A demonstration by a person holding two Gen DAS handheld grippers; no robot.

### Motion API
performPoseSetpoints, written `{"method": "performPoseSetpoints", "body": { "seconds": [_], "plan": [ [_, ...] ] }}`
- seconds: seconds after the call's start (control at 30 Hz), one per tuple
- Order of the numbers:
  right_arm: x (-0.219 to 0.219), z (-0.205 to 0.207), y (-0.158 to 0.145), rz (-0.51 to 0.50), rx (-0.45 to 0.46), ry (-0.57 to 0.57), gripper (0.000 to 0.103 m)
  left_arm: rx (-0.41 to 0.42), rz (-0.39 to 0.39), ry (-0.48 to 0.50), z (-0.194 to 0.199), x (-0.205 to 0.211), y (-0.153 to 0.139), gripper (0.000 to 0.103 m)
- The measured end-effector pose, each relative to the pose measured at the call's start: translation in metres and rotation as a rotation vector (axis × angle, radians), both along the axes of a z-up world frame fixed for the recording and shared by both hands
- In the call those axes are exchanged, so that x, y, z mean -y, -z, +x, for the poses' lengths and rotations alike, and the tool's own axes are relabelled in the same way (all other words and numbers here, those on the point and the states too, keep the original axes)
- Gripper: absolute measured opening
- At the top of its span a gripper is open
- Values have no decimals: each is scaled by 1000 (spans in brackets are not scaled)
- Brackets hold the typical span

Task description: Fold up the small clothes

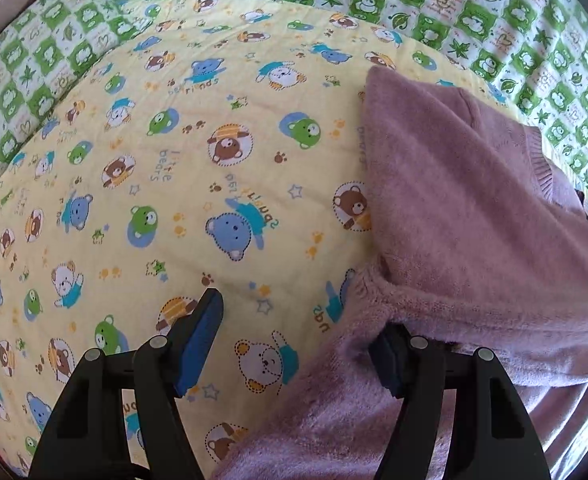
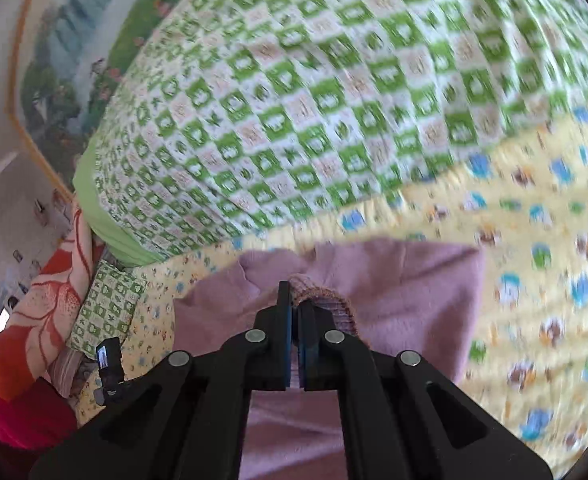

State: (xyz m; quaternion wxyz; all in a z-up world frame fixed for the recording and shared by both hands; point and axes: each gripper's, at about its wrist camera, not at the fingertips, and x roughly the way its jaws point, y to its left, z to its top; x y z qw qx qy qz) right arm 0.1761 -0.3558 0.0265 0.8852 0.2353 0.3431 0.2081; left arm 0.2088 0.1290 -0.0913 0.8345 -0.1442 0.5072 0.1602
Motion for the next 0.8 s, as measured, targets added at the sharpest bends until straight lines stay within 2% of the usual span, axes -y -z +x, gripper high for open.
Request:
{"method": "performPoseSetpoints", "body": {
  "seconds": [0.07, 0.23, 0.33, 0.4, 0.47, 0.57, 0.6, 0.7, 0.8],
  "plan": [
    [-5, 4, 14, -95, -24, 0, 3, 2, -19, -13, -3, -4, 3, 69],
    [3, 2, 89, -190, -209, 8, 3, 14, -41, -30, -16, 2, 3, 70],
    [8, -6, 117, -141, -288, 2, 4, 26, -80, -52, -26, -5, 5, 71],
    [7, -10, 123, -148, -316, 8, 7, 29, -104, -52, -28, -16, 9, 71],
    [7, -14, 118, -172, -315, 21, 13, 28, -111, -30, -35, -19, 6, 71],
    [5, -20, 95, -264, -284, 87, 34, 25, -115, -1, -50, -18, -1, 71],
    [3, -24, 84, -293, -251, 111, 37, 26, -121, 7, -57, -18, -4, 71],
    [-15, -23, 57, -289, -163, 71, 37, 43, -142, 9, -77, -21, -20, 69],
    [-59, -6, 37, -249, -112, -67, 37, 84, -164, 1, -88, -19, -36, 69]
  ]
}}
